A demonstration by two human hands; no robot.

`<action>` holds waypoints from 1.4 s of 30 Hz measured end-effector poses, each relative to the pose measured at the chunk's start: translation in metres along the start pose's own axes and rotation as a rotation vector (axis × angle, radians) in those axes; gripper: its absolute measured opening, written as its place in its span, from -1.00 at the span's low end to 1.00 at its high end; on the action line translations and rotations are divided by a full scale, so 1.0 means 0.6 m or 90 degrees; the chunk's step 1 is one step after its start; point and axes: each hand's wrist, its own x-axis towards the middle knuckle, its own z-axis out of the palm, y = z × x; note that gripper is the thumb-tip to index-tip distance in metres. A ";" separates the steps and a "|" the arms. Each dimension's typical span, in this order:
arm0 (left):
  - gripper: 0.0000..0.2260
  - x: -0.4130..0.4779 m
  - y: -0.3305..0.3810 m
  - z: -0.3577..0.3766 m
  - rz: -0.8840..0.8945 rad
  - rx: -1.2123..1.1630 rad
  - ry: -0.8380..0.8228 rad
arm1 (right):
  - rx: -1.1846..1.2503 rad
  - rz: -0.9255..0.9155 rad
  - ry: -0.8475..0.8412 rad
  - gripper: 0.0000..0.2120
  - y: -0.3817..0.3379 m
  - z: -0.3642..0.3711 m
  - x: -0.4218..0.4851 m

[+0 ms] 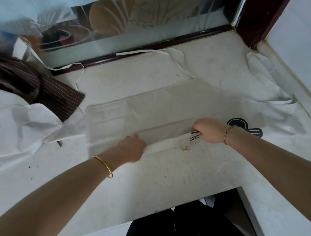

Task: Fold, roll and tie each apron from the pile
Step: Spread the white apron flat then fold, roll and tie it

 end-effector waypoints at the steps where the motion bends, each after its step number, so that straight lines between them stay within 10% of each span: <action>1: -0.71 -0.001 -0.010 -0.005 0.012 -0.013 -0.041 | -0.024 0.006 -0.034 -0.75 0.000 -0.008 0.001; 9: -0.68 0.003 -0.096 -0.059 0.020 -0.254 -0.166 | -0.032 0.082 -0.196 -0.75 0.005 -0.105 0.051; 42: -0.90 0.108 -0.270 -0.029 -0.179 -0.259 0.108 | -0.183 0.005 0.180 -0.68 -0.008 -0.138 0.270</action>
